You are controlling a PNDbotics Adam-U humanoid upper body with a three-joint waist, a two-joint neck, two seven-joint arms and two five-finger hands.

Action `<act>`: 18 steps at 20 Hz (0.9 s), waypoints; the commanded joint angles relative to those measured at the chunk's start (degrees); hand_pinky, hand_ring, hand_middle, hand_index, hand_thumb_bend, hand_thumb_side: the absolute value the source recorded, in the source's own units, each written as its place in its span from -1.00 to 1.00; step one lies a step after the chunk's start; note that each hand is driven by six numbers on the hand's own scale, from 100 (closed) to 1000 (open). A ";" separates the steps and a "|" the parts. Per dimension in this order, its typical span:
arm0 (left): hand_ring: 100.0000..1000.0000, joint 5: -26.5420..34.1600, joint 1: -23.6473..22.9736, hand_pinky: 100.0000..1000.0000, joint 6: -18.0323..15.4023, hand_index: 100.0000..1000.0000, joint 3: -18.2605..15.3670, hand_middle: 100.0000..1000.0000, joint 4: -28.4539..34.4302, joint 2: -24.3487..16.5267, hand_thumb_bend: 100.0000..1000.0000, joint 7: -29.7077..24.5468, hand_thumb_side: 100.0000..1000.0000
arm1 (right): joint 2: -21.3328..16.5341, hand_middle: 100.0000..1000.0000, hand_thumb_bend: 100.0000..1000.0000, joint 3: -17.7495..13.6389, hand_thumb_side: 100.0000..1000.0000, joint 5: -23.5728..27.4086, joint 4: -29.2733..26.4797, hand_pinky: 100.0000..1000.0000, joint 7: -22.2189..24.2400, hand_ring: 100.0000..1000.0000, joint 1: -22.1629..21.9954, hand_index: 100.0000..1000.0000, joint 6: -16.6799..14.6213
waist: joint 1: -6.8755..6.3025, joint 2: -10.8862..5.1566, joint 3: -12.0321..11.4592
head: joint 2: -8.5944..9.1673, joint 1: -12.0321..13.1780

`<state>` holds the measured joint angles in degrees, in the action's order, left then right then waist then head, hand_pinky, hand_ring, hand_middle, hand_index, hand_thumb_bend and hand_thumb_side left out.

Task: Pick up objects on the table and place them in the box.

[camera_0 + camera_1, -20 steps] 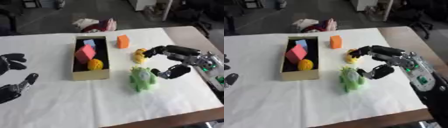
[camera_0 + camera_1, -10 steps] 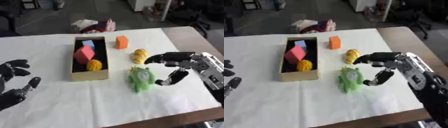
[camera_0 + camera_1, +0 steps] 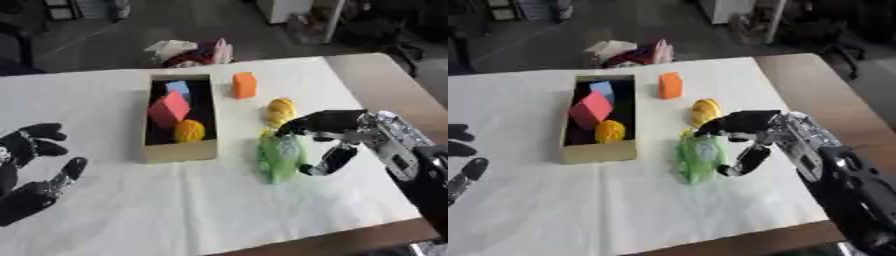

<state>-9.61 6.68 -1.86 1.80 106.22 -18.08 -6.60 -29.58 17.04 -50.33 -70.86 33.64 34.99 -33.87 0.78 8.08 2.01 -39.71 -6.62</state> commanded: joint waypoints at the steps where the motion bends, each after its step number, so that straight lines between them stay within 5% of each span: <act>1: 0.11 0.26 0.31 0.32 -0.04 0.52 -0.04 0.18 0.47 -0.14 -0.08 -0.18 -0.39 | 0.03 0.69 -0.63 0.00 -0.53 -1.22 1.37 0.66 0.76 0.60 1.20 0.89 -2.91 | -0.12 -0.79 -0.01 | 0.18 -0.15; 8: 0.10 0.23 0.24 0.32 -0.02 0.52 0.02 0.17 0.25 0.19 -0.09 -0.16 -0.38 | 1.21 -0.32 -1.00 -1.42 -1.00 1.94 1.97 0.38 -16.02 -0.16 1.33 0.12 -0.91 | -0.16 -0.83 -0.13 | 0.37 -0.31; 12: 0.10 0.24 0.11 0.31 0.01 0.52 -0.06 0.17 0.19 0.57 -0.09 -0.02 -0.38 | 1.53 -0.42 -1.00 -2.27 -1.00 6.90 0.84 0.36 -24.73 -0.25 2.11 0.06 1.44 | -0.19 -0.90 -0.19 | 0.33 -0.29; 18: 0.09 0.34 -0.50 0.31 -0.01 0.52 0.00 0.16 0.13 1.86 -0.23 0.15 -0.35 | 4.01 -0.38 -1.00 -3.55 -1.00 11.66 1.00 0.39 -24.05 -0.22 9.49 0.10 4.29 | -0.76 -1.40 -0.90 | -0.08 -0.57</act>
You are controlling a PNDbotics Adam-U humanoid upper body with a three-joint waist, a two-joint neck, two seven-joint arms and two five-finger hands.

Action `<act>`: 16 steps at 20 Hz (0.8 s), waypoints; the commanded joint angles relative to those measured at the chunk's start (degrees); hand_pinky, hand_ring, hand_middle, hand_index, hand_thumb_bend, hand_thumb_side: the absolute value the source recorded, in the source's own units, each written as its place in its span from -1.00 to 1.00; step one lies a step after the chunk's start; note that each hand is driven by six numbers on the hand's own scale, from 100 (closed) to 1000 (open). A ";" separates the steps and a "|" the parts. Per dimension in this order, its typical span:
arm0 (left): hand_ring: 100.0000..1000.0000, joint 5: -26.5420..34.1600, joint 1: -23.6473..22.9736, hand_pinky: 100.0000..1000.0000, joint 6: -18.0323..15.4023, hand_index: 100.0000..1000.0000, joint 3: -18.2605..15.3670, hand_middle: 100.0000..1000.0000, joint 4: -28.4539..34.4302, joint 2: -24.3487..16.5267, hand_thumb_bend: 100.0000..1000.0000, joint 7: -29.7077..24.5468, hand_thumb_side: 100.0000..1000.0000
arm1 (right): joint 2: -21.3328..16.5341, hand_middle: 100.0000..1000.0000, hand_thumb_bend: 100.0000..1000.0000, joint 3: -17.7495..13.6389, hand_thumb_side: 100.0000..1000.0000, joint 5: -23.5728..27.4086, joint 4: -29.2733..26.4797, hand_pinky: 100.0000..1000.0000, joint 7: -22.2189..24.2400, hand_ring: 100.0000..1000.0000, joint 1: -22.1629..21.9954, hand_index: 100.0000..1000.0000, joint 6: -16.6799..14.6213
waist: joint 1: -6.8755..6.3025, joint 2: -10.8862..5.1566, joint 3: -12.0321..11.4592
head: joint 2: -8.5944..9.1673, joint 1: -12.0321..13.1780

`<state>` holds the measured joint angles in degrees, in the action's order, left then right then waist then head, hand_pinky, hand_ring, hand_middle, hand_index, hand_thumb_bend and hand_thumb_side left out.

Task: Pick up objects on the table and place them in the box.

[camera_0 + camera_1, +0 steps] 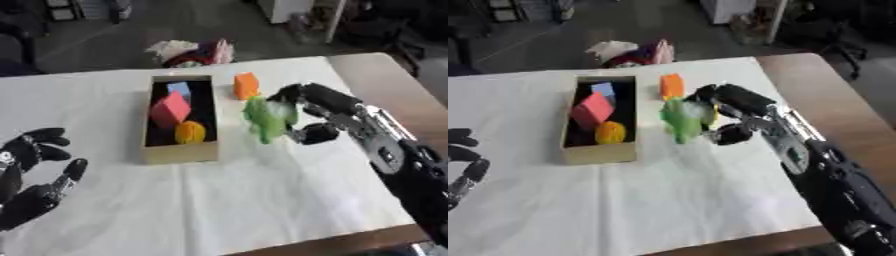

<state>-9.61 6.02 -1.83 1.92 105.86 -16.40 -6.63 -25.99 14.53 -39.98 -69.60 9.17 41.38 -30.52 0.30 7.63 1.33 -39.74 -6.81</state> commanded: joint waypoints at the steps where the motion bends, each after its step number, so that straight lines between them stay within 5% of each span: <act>1: 0.09 0.49 0.12 0.31 -0.07 0.52 0.09 0.16 0.43 0.62 -0.24 0.08 -0.34 | 1.70 -0.38 -1.00 -1.42 -1.00 1.22 1.40 0.39 1.06 -0.21 5.04 0.11 1.19 | -0.52 -1.07 -0.56 | -0.17 -0.69; 5: 0.09 0.83 0.20 0.31 -0.23 0.52 0.91 0.16 0.34 1.69 -0.27 -0.65 -0.34 | 7.31 -0.35 -1.00 -4.21 -1.00 -1.98 9.45 0.41 1.76 -0.20 10.31 0.15 2.36 | -1.12 -1.58 -2.82 | -0.82 -1.83; 11: 0.09 1.18 0.31 0.31 -0.35 0.52 1.64 0.16 0.34 2.07 -0.29 -1.49 -0.33 | 14.01 -0.25 -1.00 -7.92 -0.92 -13.98 20.14 0.44 0.99 -0.12 13.44 0.35 3.08 | -1.32 -1.97 -6.41 | -1.56 -4.02; 16: 0.09 1.27 0.17 0.31 -0.32 0.51 2.00 0.16 0.19 2.17 -0.30 -1.89 -0.33 | 17.10 0.12 -0.89 -9.14 -0.40 -23.72 24.75 0.49 2.37 0.12 13.94 0.82 3.78 | -1.35 -2.09 -7.70 | -1.83 -5.00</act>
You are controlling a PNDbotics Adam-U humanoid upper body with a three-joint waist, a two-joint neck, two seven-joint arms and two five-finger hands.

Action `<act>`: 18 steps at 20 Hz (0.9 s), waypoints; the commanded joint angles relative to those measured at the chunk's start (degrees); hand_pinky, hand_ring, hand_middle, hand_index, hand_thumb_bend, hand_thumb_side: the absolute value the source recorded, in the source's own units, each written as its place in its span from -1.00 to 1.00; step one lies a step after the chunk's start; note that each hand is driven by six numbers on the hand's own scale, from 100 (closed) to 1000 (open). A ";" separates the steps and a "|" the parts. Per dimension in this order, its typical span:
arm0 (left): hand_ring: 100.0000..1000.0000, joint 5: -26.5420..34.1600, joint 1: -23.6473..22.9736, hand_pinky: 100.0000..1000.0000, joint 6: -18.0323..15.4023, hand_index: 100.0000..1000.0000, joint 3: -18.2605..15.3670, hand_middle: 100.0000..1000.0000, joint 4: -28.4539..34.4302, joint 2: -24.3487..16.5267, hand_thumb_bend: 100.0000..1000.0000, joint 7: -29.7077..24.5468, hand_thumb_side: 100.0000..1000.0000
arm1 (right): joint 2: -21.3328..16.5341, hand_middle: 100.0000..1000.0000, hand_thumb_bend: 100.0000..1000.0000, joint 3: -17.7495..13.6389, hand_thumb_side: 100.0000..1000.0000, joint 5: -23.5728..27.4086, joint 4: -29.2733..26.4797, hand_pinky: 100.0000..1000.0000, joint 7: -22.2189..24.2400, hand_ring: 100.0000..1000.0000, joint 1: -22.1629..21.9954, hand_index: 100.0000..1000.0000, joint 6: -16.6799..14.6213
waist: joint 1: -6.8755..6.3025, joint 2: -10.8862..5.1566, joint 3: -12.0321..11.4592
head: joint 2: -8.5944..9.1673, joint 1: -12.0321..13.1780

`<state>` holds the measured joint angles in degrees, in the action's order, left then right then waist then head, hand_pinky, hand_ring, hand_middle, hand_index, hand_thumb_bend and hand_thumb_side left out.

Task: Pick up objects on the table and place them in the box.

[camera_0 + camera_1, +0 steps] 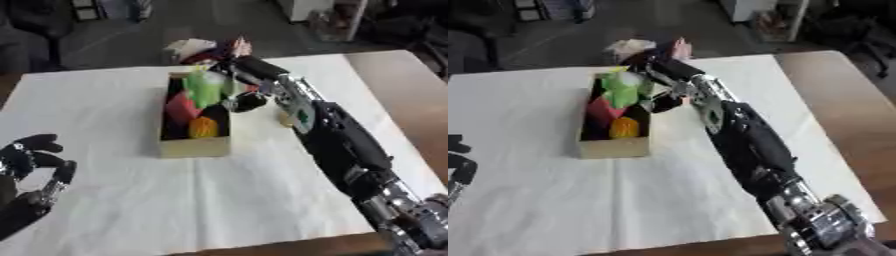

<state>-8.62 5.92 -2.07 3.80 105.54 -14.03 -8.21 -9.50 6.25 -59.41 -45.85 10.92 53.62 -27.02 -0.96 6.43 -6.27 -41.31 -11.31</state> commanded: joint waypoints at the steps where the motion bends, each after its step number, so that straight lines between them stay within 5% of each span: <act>1: 0.09 0.31 0.32 0.31 -0.07 0.51 0.14 0.16 0.49 -0.17 -0.30 -0.35 -0.32 | 0.89 0.26 -0.69 -0.84 -0.20 -5.98 1.22 0.52 0.93 0.22 1.73 0.88 0.20 | -0.05 -0.88 -0.14 | -0.27 -0.55; 5: 0.09 0.29 0.35 0.31 -0.08 0.51 0.37 0.16 0.31 -0.14 -0.31 -0.74 -0.31 | 0.58 0.63 -0.34 0.37 0.05 -12.72 -0.72 0.60 3.07 0.53 2.06 0.98 -1.62 | 0.24 -0.83 -0.05 | -0.26 -0.53; 9: 0.09 0.11 0.24 0.32 -0.04 0.51 0.24 0.16 0.20 -0.31 -0.32 -0.70 -0.31 | -0.67 0.78 -0.32 0.79 0.10 -14.92 -4.13 0.67 4.21 0.63 2.39 1.00 -3.19 | 0.64 -0.78 0.12 | -0.18 -0.40; 14: 0.09 -0.04 0.26 0.33 -0.04 0.51 0.25 0.16 0.11 -0.33 -0.32 -0.81 -0.30 | -3.55 0.78 -0.46 -0.48 0.11 -5.65 -8.38 0.69 5.48 0.61 2.85 1.00 -3.33 | 1.03 -0.74 0.60 | -0.06 -0.30; 18: 0.09 -0.26 0.05 0.33 0.02 0.50 0.02 0.15 0.03 -0.48 -0.33 -0.67 -0.30 | -6.93 0.74 -0.55 -2.36 0.08 3.66 -10.69 0.69 7.56 0.57 2.89 0.99 0.11 | 1.35 -0.73 0.94 | 0.10 -0.29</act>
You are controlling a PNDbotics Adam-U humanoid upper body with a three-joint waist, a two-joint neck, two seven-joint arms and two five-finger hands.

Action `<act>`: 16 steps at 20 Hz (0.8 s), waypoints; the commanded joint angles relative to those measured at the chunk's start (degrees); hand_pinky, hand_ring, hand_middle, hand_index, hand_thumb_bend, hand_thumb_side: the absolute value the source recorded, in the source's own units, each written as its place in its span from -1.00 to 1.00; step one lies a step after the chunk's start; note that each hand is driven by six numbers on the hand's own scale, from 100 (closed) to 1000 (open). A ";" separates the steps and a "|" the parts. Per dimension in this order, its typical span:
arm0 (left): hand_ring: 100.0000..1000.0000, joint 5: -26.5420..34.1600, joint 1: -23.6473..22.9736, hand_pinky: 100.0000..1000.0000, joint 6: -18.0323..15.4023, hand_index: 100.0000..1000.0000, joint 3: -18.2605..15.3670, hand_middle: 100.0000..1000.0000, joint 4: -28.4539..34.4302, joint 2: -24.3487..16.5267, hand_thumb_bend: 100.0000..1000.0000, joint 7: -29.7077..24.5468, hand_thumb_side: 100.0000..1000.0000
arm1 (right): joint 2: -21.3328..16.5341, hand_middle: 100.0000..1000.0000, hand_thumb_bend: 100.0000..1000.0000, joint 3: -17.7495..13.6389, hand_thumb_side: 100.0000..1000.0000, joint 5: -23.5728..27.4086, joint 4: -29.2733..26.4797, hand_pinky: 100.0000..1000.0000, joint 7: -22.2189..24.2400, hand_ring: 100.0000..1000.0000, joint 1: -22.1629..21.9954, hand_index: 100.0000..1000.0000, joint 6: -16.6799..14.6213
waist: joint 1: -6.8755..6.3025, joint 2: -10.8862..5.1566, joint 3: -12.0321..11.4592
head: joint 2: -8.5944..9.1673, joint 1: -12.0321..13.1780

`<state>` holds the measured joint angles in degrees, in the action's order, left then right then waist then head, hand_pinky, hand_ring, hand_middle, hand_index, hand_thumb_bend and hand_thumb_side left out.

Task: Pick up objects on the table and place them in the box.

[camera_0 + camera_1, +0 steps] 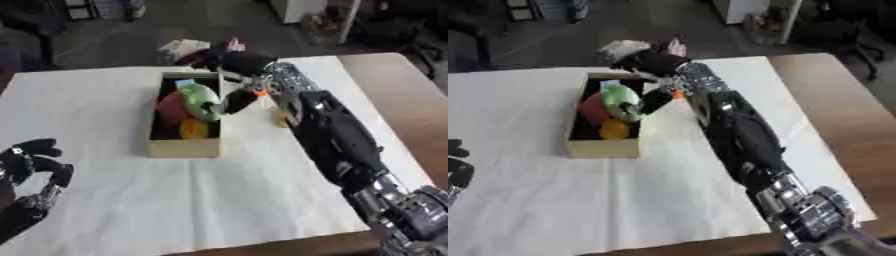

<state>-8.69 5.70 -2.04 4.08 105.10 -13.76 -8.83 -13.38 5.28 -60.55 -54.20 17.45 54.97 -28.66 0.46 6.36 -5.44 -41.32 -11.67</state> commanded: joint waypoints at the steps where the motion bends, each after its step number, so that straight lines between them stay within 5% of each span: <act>1: 0.09 -0.24 0.26 0.32 0.00 0.50 -0.27 0.15 0.44 -0.76 -0.34 -0.01 -0.29 | -3.90 0.74 -0.57 -1.87 0.04 6.27 -2.56 0.69 1.57 0.57 1.49 0.99 2.75 | 0.02 -0.65 0.23 | 0.16 0.09; 8: 0.09 -0.61 0.08 0.33 0.01 0.50 -0.68 0.15 0.33 -1.01 -0.35 0.26 -0.29 | -9.33 0.82 -0.68 -4.53 -0.24 4.13 2.86 0.74 7.56 0.69 -0.85 1.00 7.95 | 0.69 -0.66 1.08 | 0.44 0.59; 16: 0.09 -0.72 -0.08 0.33 0.04 0.50 -0.83 0.15 0.31 -0.99 -0.35 0.40 -0.28 | -10.47 0.85 -0.65 -7.18 -0.17 -2.64 9.11 0.75 13.25 0.76 -3.10 1.00 11.08 | 0.59 -0.81 1.46 | 0.66 1.23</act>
<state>-9.36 5.34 -1.94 3.67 104.84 -13.83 -8.62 -21.99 -1.13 -62.27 -45.19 30.38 50.83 -18.03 1.16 6.36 -3.99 -41.23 -10.64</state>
